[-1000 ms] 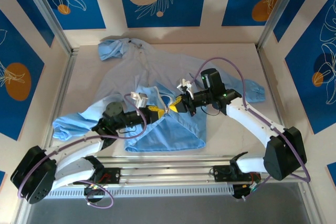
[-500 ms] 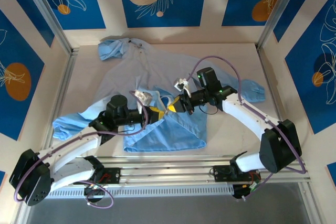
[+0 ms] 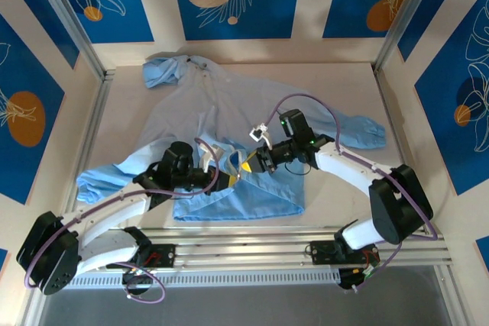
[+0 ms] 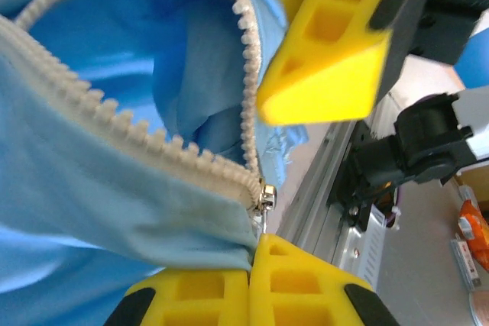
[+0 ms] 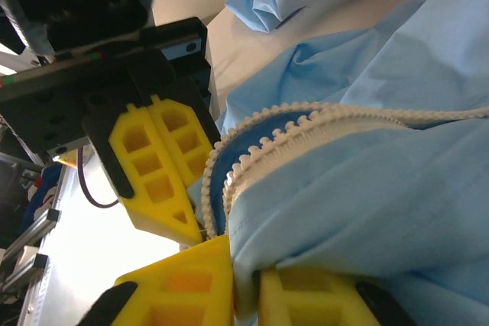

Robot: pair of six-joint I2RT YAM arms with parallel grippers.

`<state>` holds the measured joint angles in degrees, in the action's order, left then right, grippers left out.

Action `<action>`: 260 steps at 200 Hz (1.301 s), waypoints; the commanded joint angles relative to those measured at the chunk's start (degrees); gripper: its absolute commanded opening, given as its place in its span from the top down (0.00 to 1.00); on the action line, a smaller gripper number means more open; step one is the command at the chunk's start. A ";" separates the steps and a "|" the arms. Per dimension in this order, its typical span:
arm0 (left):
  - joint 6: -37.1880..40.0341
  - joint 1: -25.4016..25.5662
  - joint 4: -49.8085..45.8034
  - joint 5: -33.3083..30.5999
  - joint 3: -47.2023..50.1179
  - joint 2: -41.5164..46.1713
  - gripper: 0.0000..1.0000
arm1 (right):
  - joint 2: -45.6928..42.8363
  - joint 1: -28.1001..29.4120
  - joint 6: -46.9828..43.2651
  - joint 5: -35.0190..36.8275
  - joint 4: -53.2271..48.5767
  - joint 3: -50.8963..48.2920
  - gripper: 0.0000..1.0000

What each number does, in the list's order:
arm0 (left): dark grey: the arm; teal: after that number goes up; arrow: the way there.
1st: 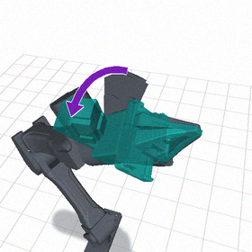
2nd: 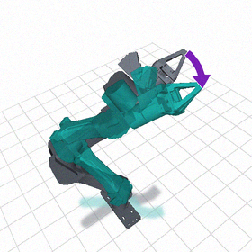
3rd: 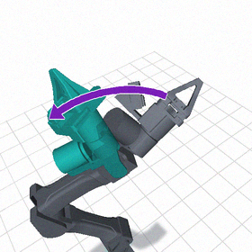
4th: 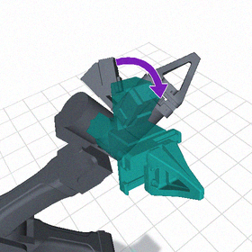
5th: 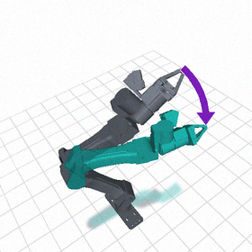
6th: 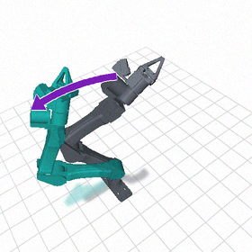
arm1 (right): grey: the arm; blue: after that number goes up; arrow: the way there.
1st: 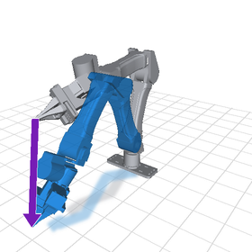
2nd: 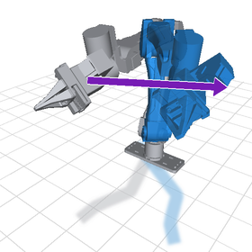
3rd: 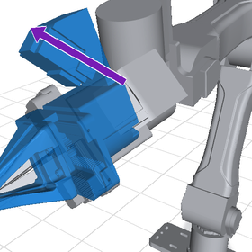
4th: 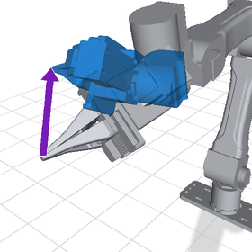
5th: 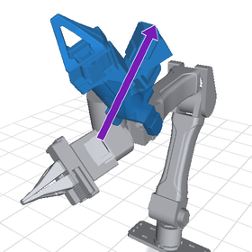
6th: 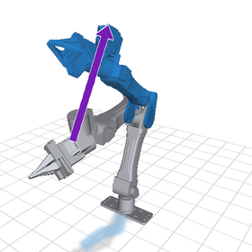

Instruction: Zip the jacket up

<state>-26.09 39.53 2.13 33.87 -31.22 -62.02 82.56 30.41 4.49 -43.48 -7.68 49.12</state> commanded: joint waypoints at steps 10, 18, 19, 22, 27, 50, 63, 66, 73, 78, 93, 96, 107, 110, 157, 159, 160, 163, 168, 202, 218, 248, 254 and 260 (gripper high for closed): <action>1.34 -0.41 -14.58 4.13 -3.08 -0.69 1.00 | -1.06 1.85 2.67 0.16 7.11 -0.52 1.00; 1.56 -0.55 -14.92 3.93 -3.39 -0.48 1.00 | -0.76 2.63 3.33 0.16 7.31 -0.56 1.00; 1.56 -0.57 -14.90 3.97 -3.35 -0.43 1.00 | -0.76 2.63 3.33 0.16 7.31 -0.56 1.00; 1.56 -0.64 -14.74 3.96 -3.47 -0.31 1.00 | -0.70 2.87 3.59 0.20 7.39 -0.60 1.00; 1.44 -0.74 -14.40 3.73 -3.46 0.04 1.00 | -0.57 3.28 4.04 0.29 7.66 -0.74 1.00; 0.87 -1.06 -13.11 2.79 -3.74 1.08 1.00 | -0.73 3.95 5.53 0.55 8.89 -1.70 1.00; 0.97 -1.30 -13.63 1.58 -4.22 1.58 0.96 | -1.11 3.78 6.86 1.22 9.78 -2.14 1.00; 0.95 -1.41 -13.85 1.15 -4.33 1.77 0.90 | -1.14 3.78 7.09 1.32 9.92 -2.22 1.00; 0.79 -1.55 -14.45 0.08 -4.50 2.34 0.80 | -1.47 3.62 8.18 1.64 10.76 -2.51 1.00; 0.49 -1.71 -14.49 -0.61 -4.47 2.83 0.74 | -1.56 3.52 8.69 1.77 11.09 -2.62 1.00; -0.84 -2.09 -14.23 -3.00 -4.27 5.20 0.58 | -2.03 3.43 10.33 2.38 12.17 -2.95 1.00; -1.34 -2.10 -14.05 -3.63 -4.16 5.76 0.56 | -2.07 3.43 10.51 2.51 12.26 -3.08 1.00; -3.01 -2.18 -12.90 -5.81 -3.40 8.09 0.49 | -2.14 3.42 11.39 2.70 12.99 -3.33 1.00; -3.53 -2.22 -12.65 -6.57 -3.20 8.72 0.46 | -2.09 3.42 11.63 2.77 13.30 -3.46 1.00; -16.85 -0.56 -7.74 -18.47 3.67 20.19 0.30 | -1.45 3.42 15.03 3.43 16.38 -4.22 1.00; -17.72 -0.28 -7.11 -19.21 4.29 20.76 0.28 | -1.40 3.42 15.02 3.42 16.47 -4.22 1.00; -18.10 -0.13 -6.78 -19.55 4.44 21.08 0.28 | -1.37 3.42 15.09 3.36 16.47 -4.30 1.00; -19.11 0.36 -5.69 -20.49 5.43 22.03 0.27 | -1.36 3.42 15.23 3.37 16.61 -4.37 1.00; -20.24 1.33 -3.55 -21.90 6.93 23.43 0.27 | -1.28 3.42 15.44 3.24 16.95 -4.33 1.00; -22.28 8.01 -0.10 -30.76 11.21 27.50 0.38 | -1.79 3.51 16.05 3.75 17.45 -4.85 1.00; -24.87 9.71 5.59 -30.94 13.37 25.68 0.45 | -2.07 3.51 16.17 4.15 17.47 -5.03 1.00; -24.98 13.97 14.09 -33.55 14.60 20.51 0.45 | -2.36 3.51 16.78 4.55 17.95 -5.32 1.00; -24.89 14.23 16.07 -33.56 14.78 19.56 0.45 | -2.41 3.51 16.99 4.64 17.97 -5.28 1.00; -24.87 14.41 17.74 -33.45 14.87 18.64 0.43 | -2.41 3.51 17.09 4.64 17.97 -5.31 1.00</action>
<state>-49.54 52.31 8.60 3.73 -17.37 -40.71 81.91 34.06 20.49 -39.22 9.02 44.34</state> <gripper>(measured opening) 0.549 0.063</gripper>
